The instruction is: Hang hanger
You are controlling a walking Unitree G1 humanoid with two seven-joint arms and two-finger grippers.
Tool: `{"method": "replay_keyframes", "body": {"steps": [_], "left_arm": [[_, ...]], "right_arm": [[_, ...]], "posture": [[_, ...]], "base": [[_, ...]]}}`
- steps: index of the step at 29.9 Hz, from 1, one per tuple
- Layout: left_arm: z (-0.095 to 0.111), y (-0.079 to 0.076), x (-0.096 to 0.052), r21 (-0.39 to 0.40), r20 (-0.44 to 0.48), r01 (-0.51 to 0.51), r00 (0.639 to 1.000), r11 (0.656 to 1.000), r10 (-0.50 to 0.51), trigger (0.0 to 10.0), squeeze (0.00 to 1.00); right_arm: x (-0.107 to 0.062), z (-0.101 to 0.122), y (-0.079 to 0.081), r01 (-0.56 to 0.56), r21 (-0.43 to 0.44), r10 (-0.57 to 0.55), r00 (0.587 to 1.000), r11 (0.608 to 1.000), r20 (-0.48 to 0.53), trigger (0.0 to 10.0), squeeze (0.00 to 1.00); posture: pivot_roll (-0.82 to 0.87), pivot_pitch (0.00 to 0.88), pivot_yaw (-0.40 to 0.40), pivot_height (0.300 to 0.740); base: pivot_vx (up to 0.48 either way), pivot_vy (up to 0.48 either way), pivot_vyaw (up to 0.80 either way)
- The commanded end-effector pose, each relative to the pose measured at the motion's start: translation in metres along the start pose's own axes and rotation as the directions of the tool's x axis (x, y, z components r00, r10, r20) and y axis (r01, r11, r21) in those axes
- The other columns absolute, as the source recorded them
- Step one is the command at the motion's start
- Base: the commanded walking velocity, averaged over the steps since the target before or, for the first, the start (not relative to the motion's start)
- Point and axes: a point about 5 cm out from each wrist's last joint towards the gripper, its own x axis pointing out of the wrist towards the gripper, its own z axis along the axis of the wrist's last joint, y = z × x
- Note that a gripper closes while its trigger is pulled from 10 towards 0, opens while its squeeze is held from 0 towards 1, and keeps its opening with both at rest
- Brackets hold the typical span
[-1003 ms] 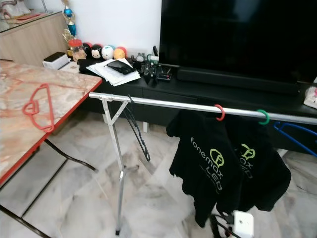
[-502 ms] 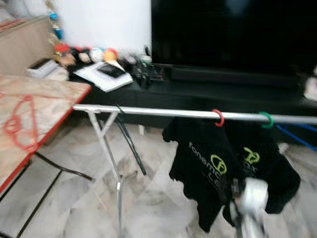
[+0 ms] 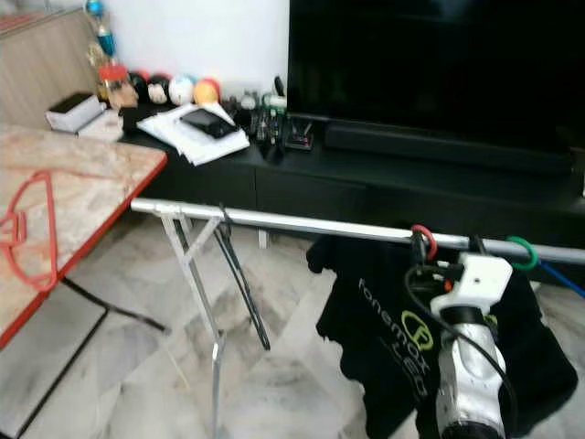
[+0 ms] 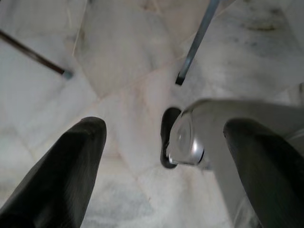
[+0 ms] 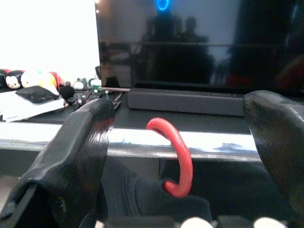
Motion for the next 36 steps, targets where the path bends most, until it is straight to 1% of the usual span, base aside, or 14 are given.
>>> {"method": "replay_keyframes", "body": {"steps": [1,3,4,7,10,15,17,20,23,27,29,30,34,36], "left_arm": [[-0.005,0.001,-0.002,-0.012,-0.022,-0.008,1.0,1.0,0.008,10.0,0.0],[-0.006,0.001,-0.002,-0.012,-0.024,-0.009,1.0,1.0,0.008,10.0,0.0],[-0.006,0.001,-0.002,-0.013,-0.025,-0.009,1.0,1.0,0.009,10.0,0.0],[-0.007,0.0,-0.002,-0.015,-0.028,-0.01,1.0,1.0,0.009,10.0,0.0],[-0.007,0.0,-0.002,-0.013,-0.031,-0.009,0.999,1.0,0.008,10.0,0.0],[-0.007,0.0,-0.002,-0.015,-0.031,-0.009,0.999,1.0,0.008,10.0,0.0],[-0.007,0.0,-0.002,-0.017,-0.031,-0.01,0.999,1.0,0.009,10.0,0.0],[-0.006,-0.001,-0.002,-0.02,-0.031,-0.01,0.999,1.0,0.009,10.0,0.0],[-0.007,-0.002,-0.002,-0.026,-0.03,-0.013,0.999,1.0,0.012,10.0,0.0],[-0.007,-0.002,-0.002,-0.03,-0.031,-0.017,0.999,0.999,0.016,10.0,0.0],[-0.007,-0.002,-0.002,-0.031,-0.033,-0.018,0.999,0.999,0.017,10.0,0.0],[-0.007,-0.002,-0.002,-0.032,-0.034,-0.018,0.999,0.999,0.017,10.0,0.0],[-0.008,-0.002,-0.002,-0.032,-0.034,-0.018,0.999,0.999,0.017,10.0,0.0],[-0.008,-0.002,-0.002,-0.033,-0.036,-0.019,0.999,0.999,0.018,10.0,0.0]], "right_arm": [[-0.01,-0.005,-0.006,0.029,-0.011,-0.03,0.999,1.0,-0.045,10.0,0.0],[-0.016,-0.01,-0.01,0.05,-0.019,-0.051,0.996,0.999,-0.071,10.0,0.0],[-0.024,-0.015,-0.014,0.081,-0.026,-0.083,0.991,0.996,-0.104,10.0,0.0],[-0.035,-0.026,-0.02,0.109,-0.067,-0.12,0.976,0.992,-0.181,10.0,0.0],[-0.042,-0.039,-0.024,0.132,-0.113,-0.159,0.946,0.985,-0.282,10.0,0.0],[-0.033,-0.049,-0.019,0.073,-0.101,-0.104,0.933,0.992,-0.345,10.0,0.0],[-0.023,-0.056,-0.014,0.023,-0.078,-0.052,0.914,0.997,-0.403,10.0,0.0],[-0.013,-0.061,-0.012,-0.003,-0.033,-0.013,0.888,0.999,-0.46,10.0,0.0],[-0.006,-0.062,-0.012,-0.033,-0.054,0.002,0.87,0.998,-0.493,10.0,0.0],[-0.002,-0.065,-0.013,-0.021,-0.037,-0.002,0.85,0.999,-0.528,10.0,0.0],[0.0,-0.067,-0.011,-0.053,0.015,0.052,0.833,0.998,-0.55,10.0,0.0],[0.0,-0.067,-0.01,-0.08,0.017,0.076,0.829,0.997,-0.554,10.0,0.0],[0.0,-0.068,-0.009,-0.096,0.015,0.087,0.821,0.995,-0.564,10.0,0.0],[0.0,-0.07,-0.008,-0.087,0.052,0.101,0.813,0.995,-0.574,10.0,0.0]], "posture": [[-0.01,0.0,-0.042,0.74],[-0.01,0.0,-0.043,0.74],[-0.01,0.0,-0.044,0.74],[-0.01,0.0,-0.044,0.74],[-0.01,0.0,-0.047,0.74],[-0.01,0.0,-0.05,0.74],[-0.01,0.0,-0.05,0.74],[0.0,0.0,-0.056,0.74],[0.01,0.0,-0.066,0.74],[0.01,0.0,-0.069,0.74],[0.02,0.0,-0.071,0.74],[0.02,0.0,-0.071,0.74],[0.02,0.0,-0.072,0.74],[0.02,0.0,-0.071,0.74]], "base": [[0.0,0.0,0.0],[0.0,0.0,0.0],[0.0,0.0,0.0],[0.0,0.0,0.0],[0.0,0.0,0.0],[0.0,0.0,0.0],[0.0,0.0,0.0],[0.0,0.0,0.0],[0.0,0.0,0.0],[0.0,0.0,0.0],[0.0,0.0,0.0],[0.0,0.0,0.0],[0.0,0.0,0.0],[0.0,0.0,0.0]]}}
